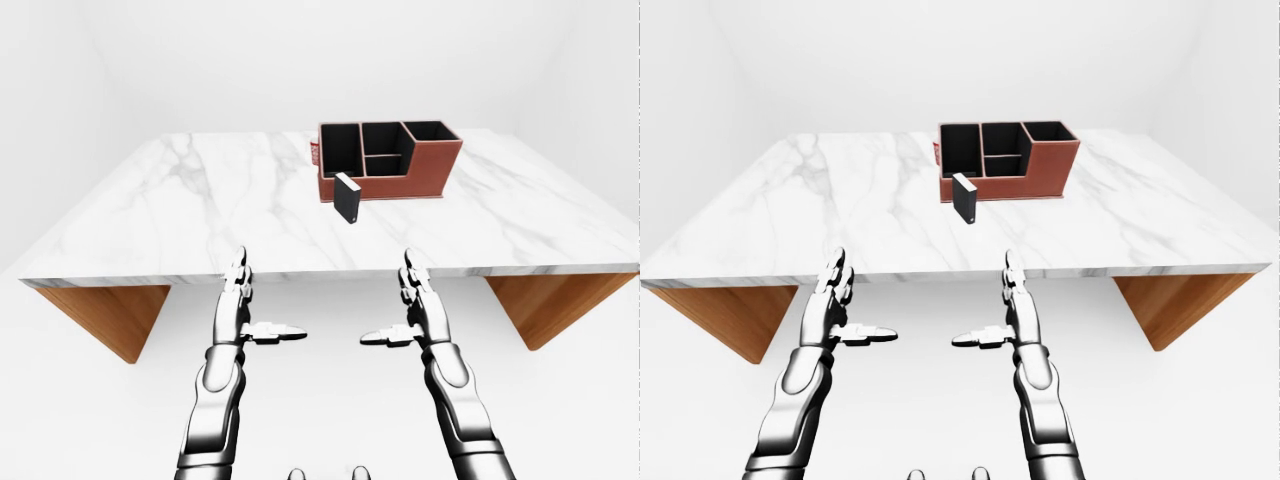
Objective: Pick up the book and place it in the right compartment of the caddy.
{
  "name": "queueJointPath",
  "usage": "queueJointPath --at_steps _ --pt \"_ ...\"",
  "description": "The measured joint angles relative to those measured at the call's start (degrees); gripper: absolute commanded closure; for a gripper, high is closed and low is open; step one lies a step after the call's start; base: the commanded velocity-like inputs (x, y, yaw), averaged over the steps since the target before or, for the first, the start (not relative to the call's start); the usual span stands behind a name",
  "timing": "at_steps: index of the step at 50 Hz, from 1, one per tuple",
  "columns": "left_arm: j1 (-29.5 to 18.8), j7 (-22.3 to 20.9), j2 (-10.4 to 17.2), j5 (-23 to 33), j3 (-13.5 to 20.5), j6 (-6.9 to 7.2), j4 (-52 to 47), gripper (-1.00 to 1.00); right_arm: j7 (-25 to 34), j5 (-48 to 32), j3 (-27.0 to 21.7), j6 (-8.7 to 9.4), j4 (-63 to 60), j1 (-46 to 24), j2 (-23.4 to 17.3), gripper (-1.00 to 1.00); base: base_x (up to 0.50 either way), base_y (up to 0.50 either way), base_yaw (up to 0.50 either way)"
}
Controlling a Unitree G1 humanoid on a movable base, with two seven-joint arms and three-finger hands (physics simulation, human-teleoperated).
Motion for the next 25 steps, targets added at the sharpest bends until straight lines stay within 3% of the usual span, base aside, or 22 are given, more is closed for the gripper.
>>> queueJointPath --at_steps 13,25 --pt "0.5 -0.2 -0.3 -0.1 -0.3 1.51 -2.0 -1.0 0.4 -0.4 0.2 -0.36 0.7 0.2 -0.1 -1.0 0.0 -0.37 0.0" --pt "0.4 -0.3 -0.3 -0.2 -0.5 1.48 -1.7 -1.0 0.5 -0.8 0.3 -0.62 0.9 0.4 -0.1 -1.0 0.0 -0.35 0.0"
